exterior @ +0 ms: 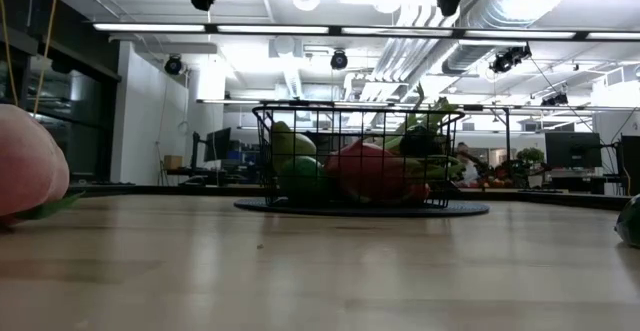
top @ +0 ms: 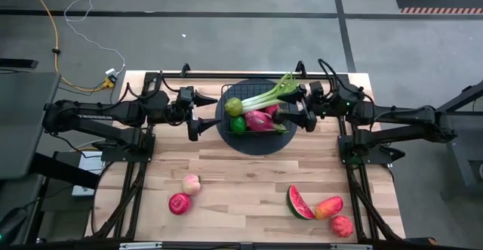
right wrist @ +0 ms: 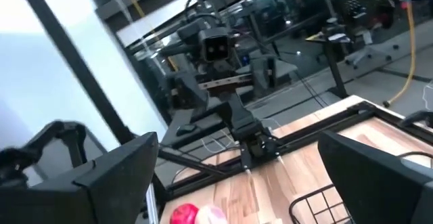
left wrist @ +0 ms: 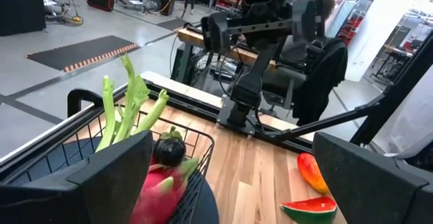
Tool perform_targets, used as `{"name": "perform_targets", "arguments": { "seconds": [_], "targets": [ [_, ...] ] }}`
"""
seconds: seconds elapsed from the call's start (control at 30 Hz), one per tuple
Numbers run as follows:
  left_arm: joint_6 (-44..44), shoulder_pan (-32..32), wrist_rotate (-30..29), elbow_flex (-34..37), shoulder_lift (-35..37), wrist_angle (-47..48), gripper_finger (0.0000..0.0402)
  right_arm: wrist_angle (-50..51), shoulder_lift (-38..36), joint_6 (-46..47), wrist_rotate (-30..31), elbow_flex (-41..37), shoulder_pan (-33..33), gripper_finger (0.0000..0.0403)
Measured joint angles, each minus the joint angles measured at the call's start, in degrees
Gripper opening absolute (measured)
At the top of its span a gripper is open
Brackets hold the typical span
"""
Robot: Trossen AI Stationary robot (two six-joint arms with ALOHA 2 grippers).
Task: Build produce basket
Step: Put the peach into the wire basket
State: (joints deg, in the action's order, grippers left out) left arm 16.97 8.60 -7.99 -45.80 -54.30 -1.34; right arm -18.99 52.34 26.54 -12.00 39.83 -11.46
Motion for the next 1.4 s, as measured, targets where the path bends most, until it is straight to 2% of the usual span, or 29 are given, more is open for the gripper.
{"name": "perform_targets", "arguments": {
  "seconds": [0.13, 0.3, 0.53, 0.63, 0.7, 0.8, 0.9, 1.03, 1.1, 1.23, 1.4],
  "targets": [
    [0.27, 0.0, -0.04, 0.0, 0.0, -0.16, 0.0392, 0.51, 0.13, -0.16, 0.15, 0.0, 0.0, 0.0397],
    [0.4, 0.0, -0.15, 0.0, 0.0, -0.24, 0.0392, 0.85, 0.13, -4.81, -0.25, 0.0, 0.0, 0.0397],
    [1.1, 0.0, -0.4, 0.0, 0.0, -0.24, 0.0392, 3.06, 0.13, -5.15, -0.27, 0.0, 0.0, 0.0397],
    [4.4, -0.04, -3.23, 0.0, -0.02, 0.02, 0.0392, 5.22, 0.13, -5.17, -0.27, 0.0, 0.0, 0.0397],
    [7.58, -0.03, -3.48, -0.66, -0.18, 2.54, 0.0392, 6.34, 0.13, -5.16, -0.27, 0.0, 0.0, 0.0397],
    [13.09, -1.06, -1.81, -4.89, -0.33, 12.81, 0.0392, 6.5, 0.13, -5.17, -0.31, 0.0, 0.0, 0.0397],
    [17.44, -4.78, -0.24, -10.46, -1.25, 25.4, 0.0392, 6.54, 0.13, -5.17, -0.29, 0.0, -0.04, 0.0397],
    [25.39, -13.53, -0.71, -15.8, -3.45, 38.73, 0.0392, 6.72, 0.13, -6.05, -0.31, 0.0, -0.02, 0.0397],
    [31.93, -18.9, -2.36, -16.8, -4.79, 45.23, 0.0392, 6.82, 0.13, -5.92, -0.31, 0.0, -0.02, 0.0397],
    [47.74, -29.57, -4.24, -16.98, -9.63, 52.47, 0.0392, 7.26, 0.13, -5.87, -0.33, -0.02, -0.02, 0.0397],
    [65.71, -38.94, -2.68, -16.94, -18.64, 60.4, 0.0392, 7.48, 0.13, -5.91, -0.4, -0.02, -0.02, 0.0397]
  ]
}}
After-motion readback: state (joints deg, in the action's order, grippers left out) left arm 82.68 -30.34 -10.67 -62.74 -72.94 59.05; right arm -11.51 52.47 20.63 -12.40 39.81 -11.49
